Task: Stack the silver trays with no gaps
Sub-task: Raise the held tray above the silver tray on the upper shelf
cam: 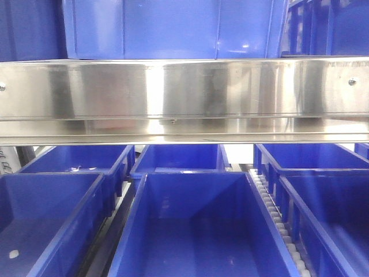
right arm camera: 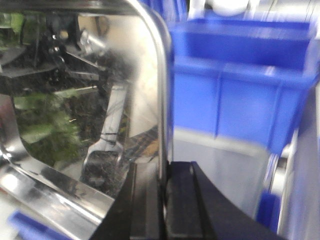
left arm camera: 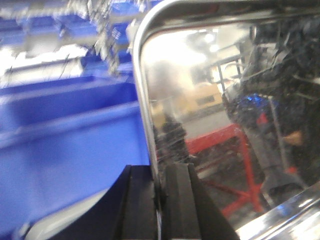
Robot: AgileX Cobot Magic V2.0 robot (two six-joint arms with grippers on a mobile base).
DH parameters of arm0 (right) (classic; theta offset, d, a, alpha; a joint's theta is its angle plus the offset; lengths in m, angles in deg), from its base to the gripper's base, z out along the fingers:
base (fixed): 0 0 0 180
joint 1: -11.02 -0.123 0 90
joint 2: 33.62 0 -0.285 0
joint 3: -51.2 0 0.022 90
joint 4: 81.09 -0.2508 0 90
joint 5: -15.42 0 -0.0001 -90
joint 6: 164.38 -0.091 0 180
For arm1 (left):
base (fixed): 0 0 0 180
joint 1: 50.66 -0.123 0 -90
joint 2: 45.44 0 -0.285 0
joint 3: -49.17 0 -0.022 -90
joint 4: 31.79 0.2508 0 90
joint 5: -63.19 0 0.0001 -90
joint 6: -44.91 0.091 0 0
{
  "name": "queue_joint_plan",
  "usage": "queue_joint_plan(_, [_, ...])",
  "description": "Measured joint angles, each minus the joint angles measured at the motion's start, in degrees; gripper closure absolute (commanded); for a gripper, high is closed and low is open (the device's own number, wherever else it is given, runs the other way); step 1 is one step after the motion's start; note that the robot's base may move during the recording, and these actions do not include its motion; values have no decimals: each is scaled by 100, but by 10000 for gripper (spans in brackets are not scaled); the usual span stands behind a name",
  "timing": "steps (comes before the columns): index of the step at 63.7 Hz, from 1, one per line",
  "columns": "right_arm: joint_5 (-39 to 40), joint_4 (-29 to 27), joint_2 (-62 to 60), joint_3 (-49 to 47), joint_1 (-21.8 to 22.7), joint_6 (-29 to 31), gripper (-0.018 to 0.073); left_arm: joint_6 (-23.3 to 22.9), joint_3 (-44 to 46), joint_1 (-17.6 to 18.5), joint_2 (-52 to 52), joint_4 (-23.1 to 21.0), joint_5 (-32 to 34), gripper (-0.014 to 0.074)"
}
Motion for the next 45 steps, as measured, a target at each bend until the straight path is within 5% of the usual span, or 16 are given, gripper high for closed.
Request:
queue_joint_plan(31, [-1259,-51,2494,-1786,70,-87,627,-22,1828,-488,-1855,-248,-2542,614])
queue_joint_plan(45, [-1919,3,3362,-2535,361,-97,627,-56,2413,-536,-2649,-400,-2909,614])
